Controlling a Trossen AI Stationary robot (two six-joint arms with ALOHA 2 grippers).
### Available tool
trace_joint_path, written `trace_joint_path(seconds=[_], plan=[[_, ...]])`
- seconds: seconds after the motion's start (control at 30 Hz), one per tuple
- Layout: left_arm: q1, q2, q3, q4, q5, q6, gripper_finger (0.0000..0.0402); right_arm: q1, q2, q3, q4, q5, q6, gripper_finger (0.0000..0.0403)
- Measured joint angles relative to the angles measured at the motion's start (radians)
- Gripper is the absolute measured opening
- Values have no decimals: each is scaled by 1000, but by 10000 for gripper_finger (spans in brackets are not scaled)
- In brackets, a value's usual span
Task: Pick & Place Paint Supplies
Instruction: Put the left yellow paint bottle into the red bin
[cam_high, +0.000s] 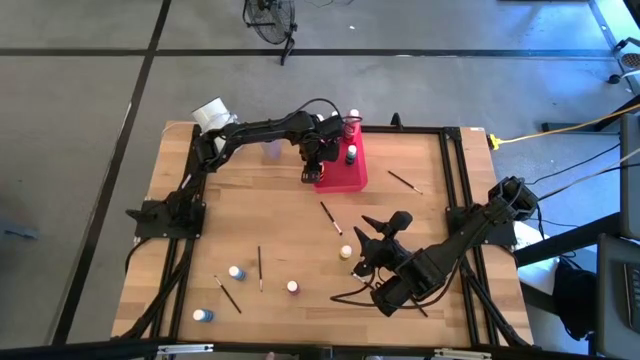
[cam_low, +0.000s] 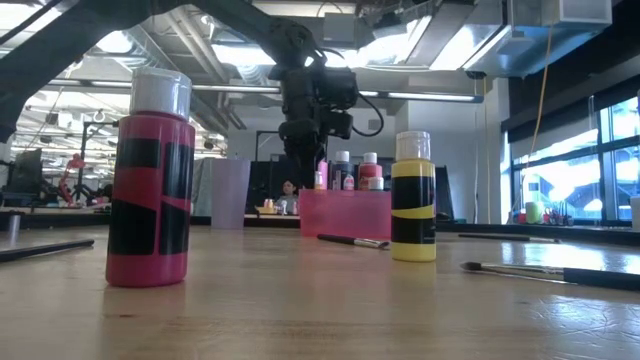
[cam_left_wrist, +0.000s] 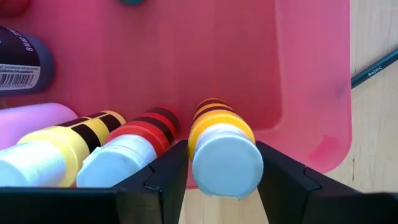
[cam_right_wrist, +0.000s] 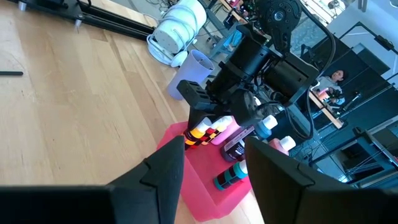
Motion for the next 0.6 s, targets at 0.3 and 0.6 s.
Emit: trace_joint_path(seconds=[0.3, 0.6], plan=[[0, 0, 0, 1, 2, 0, 217, 0, 0, 0, 0, 0, 0, 172], [-1, -2, 18, -4, 1, -7, 218, 0, 0, 0, 0, -1, 0, 171]])
